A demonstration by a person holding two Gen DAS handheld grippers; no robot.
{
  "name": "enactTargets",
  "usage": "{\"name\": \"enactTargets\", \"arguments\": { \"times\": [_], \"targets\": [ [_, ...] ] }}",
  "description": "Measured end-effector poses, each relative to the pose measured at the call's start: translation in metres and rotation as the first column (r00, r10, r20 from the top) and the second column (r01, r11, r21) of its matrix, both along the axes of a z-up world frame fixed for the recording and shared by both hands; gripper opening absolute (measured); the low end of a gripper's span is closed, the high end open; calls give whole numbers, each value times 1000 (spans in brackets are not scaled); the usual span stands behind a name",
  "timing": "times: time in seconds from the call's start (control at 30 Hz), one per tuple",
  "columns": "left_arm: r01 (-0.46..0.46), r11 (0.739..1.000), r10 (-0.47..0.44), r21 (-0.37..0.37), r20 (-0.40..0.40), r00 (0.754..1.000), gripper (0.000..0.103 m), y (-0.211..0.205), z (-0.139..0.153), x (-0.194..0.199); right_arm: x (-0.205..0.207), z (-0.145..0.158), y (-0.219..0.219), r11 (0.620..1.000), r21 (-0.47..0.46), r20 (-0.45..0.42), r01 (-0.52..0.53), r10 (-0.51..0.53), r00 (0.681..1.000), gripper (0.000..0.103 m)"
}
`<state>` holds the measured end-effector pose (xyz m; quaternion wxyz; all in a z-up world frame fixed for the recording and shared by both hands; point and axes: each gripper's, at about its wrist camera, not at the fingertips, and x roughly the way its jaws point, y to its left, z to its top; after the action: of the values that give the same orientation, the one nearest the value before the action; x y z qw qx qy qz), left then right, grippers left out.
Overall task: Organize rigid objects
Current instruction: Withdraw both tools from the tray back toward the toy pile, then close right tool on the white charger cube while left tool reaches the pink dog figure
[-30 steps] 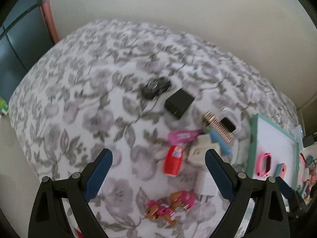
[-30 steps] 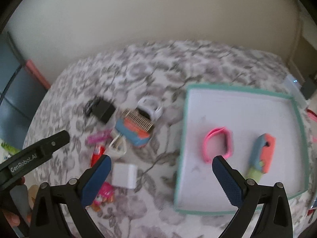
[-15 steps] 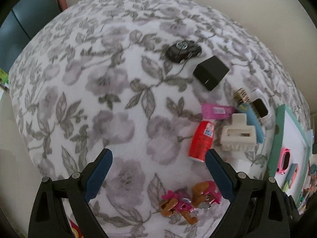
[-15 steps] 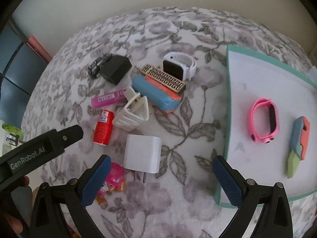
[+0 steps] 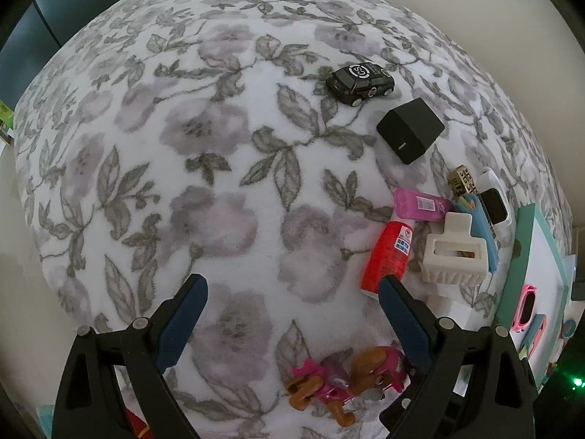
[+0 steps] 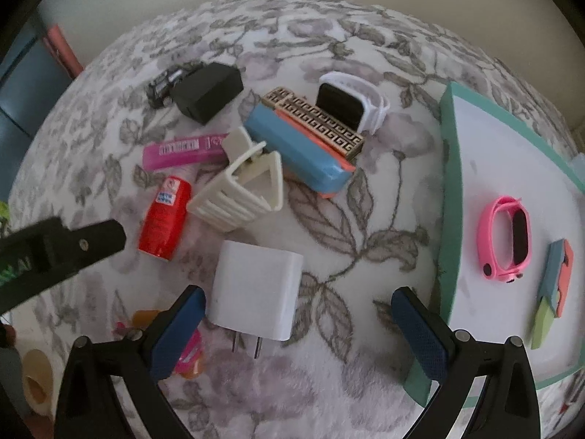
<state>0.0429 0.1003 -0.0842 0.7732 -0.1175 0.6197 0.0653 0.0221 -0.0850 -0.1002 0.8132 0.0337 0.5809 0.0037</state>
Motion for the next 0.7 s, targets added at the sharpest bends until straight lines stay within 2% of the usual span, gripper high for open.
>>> {"name": "enactTargets", "arguments": {
  "times": [0.23,0.5,0.7],
  "targets": [
    [2,1000,-2,-18,-9,1000,95,-1,-5,-1,2,4,6,1000,12,2,-13,13,1000,83],
    [39,999,-39,-33,-11,999,95,-16,-8,-6,-10,10,11,998,61,-7,-28,28,1000,53],
    [62,997,-63,-56,-21,998,95,-29,-11,-12,-22,11,0,997,71,-21,-11,13,1000,47]
  ]
}}
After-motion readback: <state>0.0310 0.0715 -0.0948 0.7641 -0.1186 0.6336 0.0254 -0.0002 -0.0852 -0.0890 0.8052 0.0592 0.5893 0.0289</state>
